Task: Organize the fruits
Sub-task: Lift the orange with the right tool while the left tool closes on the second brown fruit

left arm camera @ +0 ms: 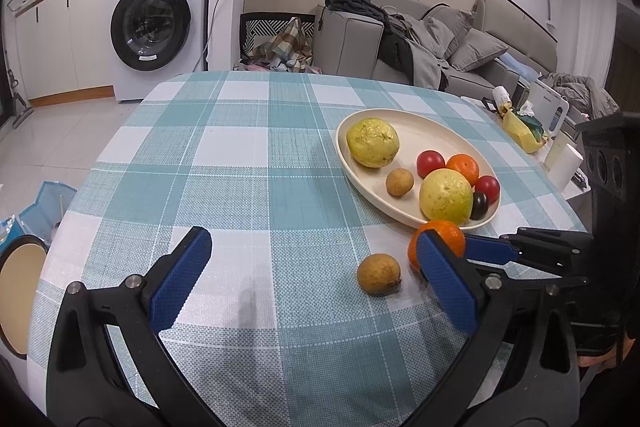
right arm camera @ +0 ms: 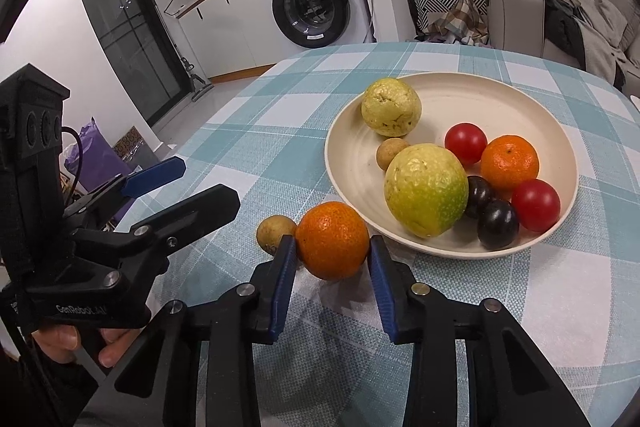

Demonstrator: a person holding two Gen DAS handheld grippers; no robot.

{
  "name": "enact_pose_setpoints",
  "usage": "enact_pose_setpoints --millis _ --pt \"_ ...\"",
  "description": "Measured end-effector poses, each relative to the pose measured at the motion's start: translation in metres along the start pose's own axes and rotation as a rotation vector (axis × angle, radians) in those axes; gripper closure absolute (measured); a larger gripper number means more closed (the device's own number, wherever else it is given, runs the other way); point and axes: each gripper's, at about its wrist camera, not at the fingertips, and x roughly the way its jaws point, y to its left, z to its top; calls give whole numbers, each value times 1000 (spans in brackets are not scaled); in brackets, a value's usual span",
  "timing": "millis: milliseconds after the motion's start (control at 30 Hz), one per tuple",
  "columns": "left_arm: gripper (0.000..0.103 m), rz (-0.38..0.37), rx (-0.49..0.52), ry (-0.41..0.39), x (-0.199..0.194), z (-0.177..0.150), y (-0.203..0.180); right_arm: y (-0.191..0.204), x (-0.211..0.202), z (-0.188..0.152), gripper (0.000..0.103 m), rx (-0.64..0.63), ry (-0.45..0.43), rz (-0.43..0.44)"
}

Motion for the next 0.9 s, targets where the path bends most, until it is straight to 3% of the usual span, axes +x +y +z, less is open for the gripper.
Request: enact_pose_setpoints --millis 433,567,900 --pt "1 -7 11 12 4 -2 -2 -11 -21 -8 66 20 -33 -2" --pt "1 -44 20 61 11 -4 -6 -17 -30 -12 66 33 -46 -3" --pt "1 -52 60 121 22 -5 -16 -25 -35 -17 66 40 -46 -26"
